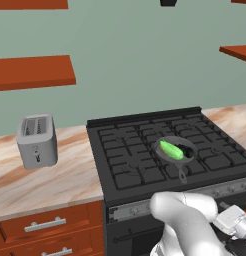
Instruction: Put the corn and eggplant in the pan. Then turn on the front center burner and set the heat to medium.
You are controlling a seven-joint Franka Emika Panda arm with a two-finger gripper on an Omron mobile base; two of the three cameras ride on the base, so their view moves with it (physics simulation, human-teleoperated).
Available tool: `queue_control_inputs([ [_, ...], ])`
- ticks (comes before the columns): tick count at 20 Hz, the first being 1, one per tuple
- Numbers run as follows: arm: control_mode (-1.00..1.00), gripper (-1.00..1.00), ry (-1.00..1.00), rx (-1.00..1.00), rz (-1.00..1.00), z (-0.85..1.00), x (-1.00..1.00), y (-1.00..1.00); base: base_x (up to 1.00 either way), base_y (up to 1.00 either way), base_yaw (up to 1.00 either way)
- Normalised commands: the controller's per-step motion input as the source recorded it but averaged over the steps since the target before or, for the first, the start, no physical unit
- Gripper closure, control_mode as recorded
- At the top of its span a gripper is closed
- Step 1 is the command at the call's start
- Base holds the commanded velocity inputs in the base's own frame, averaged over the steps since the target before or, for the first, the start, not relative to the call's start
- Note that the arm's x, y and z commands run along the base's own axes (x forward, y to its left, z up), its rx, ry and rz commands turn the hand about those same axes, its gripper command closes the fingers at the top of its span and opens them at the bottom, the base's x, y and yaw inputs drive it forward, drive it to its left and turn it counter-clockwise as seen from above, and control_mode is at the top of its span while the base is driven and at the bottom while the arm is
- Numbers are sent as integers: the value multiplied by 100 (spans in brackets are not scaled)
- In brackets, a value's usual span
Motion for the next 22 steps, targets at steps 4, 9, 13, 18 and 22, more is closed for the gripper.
queue_control_inputs([
  [4,-100,-100,0,0,-17,0,18,6,0,0,0],
  [9,-100,-100,0,0,-17,0,14,0,0,0,0],
  [13,-100,-100,0,0,-10,0,15,-4,0,0,0],
  [18,-100,-100,2,-5,-1,0,6,0,0,0,0],
  [22,-100,-100,2,-13,0,0,0,0,0,0,0],
])
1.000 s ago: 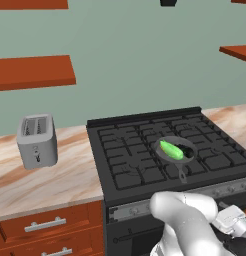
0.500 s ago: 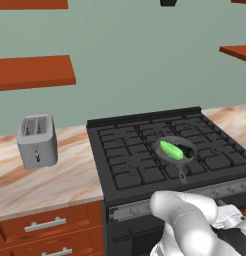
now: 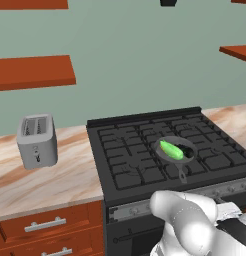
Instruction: Put the corn and eggplant in the pan. Then turn on the front center burner and set the heat to medium.
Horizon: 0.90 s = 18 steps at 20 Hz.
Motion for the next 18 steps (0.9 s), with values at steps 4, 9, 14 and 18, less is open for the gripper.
queue_control_inputs([
  [4,-100,-100,0,-11,0,0,1,0,0,0,0],
  [9,-100,-100,3,-9,0,-9,10,-1,0,0,0],
  [14,-100,-100,4,-1,0,-7,10,-5,0,0,0],
  [18,-100,-100,0,0,0,-6,0,-17,0,0,0],
])
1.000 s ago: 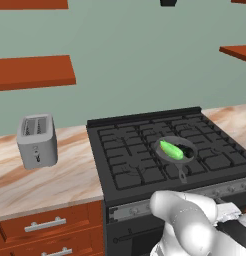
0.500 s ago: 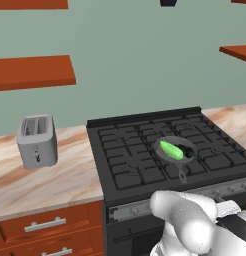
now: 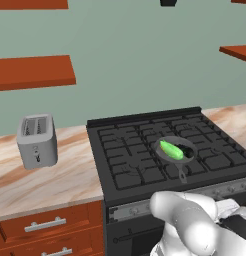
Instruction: Put the corn and eggplant in the pan. Then turn on the front center burner and set the heat to medium.
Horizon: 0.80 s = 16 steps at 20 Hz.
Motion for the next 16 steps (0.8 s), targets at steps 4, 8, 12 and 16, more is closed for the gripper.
queue_control_inputs([
  [4,-100,-100,0,0,0,-7,1,-14,0,0,0],
  [8,-100,-100,2,0,2,-8,0,0,0,0,0],
  [12,-100,-100,4,0,6,-7,0,0,0,0,0],
  [16,-100,-100,7,0,5,0,0,0,0,0,0],
])
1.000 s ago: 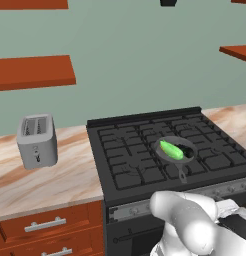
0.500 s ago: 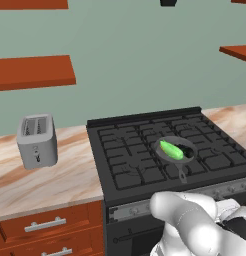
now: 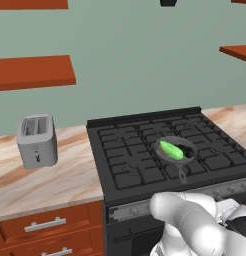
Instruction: Put the corn and eggplant in the pan. Then turn on the front center burner and set the heat to medium.
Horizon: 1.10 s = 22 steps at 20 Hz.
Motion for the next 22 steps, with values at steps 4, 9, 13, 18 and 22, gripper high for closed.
queue_control_inputs([
  [4,-100,-100,8,0,3,0,7,0,0,0,0],
  [9,-100,-100,9,0,1,0,12,0,0,0,0],
  [13,-100,-100,9,0,2,-5,4,0,0,0,0],
  [18,-100,-100,5,0,2,-18,0,3,0,0,0],
  [22,-100,-100,3,0,2,-11,1,0,0,0,0],
])
